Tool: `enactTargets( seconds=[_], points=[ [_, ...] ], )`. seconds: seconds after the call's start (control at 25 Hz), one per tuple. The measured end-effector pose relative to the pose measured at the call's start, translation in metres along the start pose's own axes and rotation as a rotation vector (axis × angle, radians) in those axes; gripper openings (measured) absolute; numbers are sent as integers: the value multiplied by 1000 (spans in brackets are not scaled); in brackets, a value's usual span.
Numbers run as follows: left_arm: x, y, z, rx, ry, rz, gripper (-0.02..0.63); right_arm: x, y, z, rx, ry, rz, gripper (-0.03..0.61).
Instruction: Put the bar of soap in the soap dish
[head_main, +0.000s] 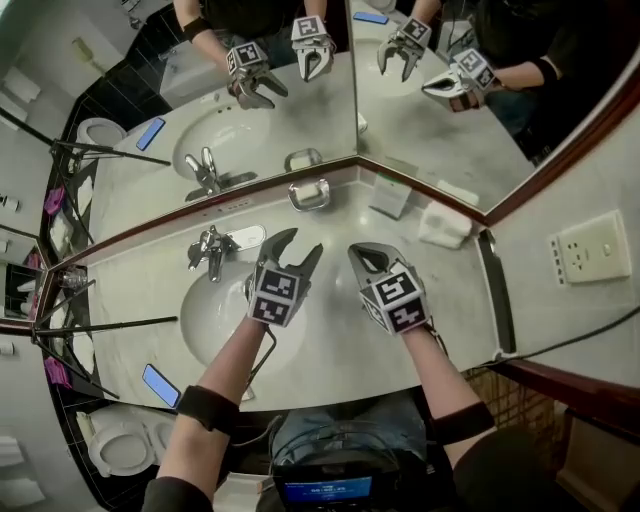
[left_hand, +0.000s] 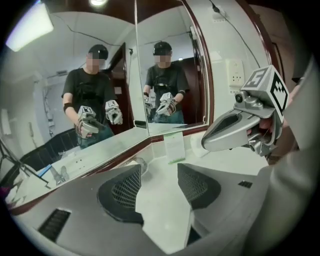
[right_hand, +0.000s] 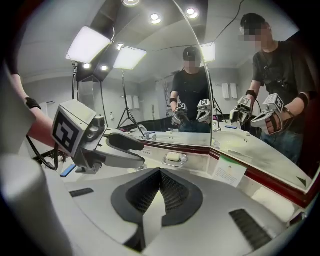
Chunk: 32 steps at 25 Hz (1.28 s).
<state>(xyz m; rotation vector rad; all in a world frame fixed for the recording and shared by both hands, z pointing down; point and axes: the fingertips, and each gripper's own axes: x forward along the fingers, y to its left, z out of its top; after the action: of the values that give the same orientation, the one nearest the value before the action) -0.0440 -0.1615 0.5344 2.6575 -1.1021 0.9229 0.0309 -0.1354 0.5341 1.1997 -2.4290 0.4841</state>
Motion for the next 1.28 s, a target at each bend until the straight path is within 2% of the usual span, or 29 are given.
enactTargets(
  seconds=[0.36,0.6,0.84,1.0,1.16,1.28],
  points=[
    [89,67,-11,269,155,-19,241,50,-22,-11,38,0,-11,18],
    [129,85,-29,411,277,-90,240,56,-28,-33,71,11,-17,18],
    [145,85,-45,426,362,-160,227,50,-34,-49,89,24,-26,18],
    [146,86,-42,377,382,-205,227,46,-40,-49,90,23,-32,18],
    [143,79,-40,331,398,-258,193,44,-42,-52,91,27,-35,18],
    [140,78,-37,317,388,-261,137,43,-42,-53,90,30,-35,18]
  ],
)
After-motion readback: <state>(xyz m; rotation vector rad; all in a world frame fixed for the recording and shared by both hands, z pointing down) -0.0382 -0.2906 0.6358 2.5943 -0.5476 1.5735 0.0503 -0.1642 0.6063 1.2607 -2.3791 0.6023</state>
